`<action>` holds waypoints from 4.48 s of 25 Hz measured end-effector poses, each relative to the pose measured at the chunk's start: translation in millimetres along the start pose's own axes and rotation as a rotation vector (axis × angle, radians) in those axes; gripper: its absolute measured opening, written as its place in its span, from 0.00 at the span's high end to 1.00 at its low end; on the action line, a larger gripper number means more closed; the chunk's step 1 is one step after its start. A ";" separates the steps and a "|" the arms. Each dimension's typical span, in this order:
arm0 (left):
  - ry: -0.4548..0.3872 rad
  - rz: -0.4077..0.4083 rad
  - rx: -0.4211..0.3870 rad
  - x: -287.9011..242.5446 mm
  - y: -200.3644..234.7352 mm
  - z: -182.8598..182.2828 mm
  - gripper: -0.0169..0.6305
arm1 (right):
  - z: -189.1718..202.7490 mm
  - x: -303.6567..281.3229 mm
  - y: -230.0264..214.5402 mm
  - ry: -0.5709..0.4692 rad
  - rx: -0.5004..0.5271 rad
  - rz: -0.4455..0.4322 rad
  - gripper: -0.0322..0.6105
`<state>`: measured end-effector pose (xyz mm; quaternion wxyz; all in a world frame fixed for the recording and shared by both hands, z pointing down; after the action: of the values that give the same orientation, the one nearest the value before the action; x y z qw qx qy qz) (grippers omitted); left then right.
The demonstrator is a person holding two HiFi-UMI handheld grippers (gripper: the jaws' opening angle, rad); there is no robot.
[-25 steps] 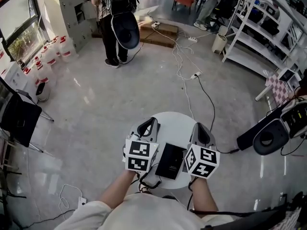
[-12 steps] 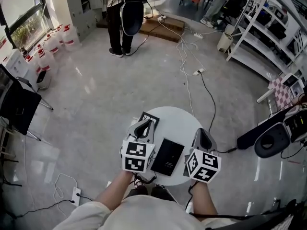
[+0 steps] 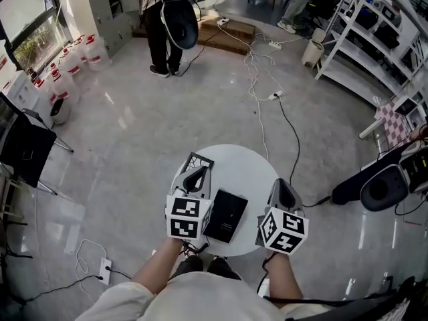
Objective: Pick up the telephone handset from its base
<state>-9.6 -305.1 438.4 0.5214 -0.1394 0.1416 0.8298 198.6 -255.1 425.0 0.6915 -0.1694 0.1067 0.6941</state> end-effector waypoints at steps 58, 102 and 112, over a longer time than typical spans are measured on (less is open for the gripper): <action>0.453 0.128 0.096 16.5 -38.2 194.7 0.74 | 159.2 -6.4 13.0 0.309 -0.067 -0.094 0.91; 0.594 0.261 0.123 -4.3 -60.8 217.8 0.66 | 184.8 9.9 -12.4 0.360 -0.089 -0.038 0.91; 0.587 0.263 0.158 3.8 -58.3 219.4 0.67 | 182.5 7.7 -8.7 0.360 -0.085 -0.050 0.91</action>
<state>23.2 -194.3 633.8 0.3562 -0.3122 0.3663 0.8009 191.4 -178.0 590.8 0.6703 -0.3228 0.1951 0.6391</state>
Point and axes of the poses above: the fingertips, and each gripper's own axes: x backward along the fingers, y to its left, z out of its underside, the point moved 2 cm from there along x, backward along the fingers, and after that the axes turned 5 degrees about -z, right-handed, at the moved point
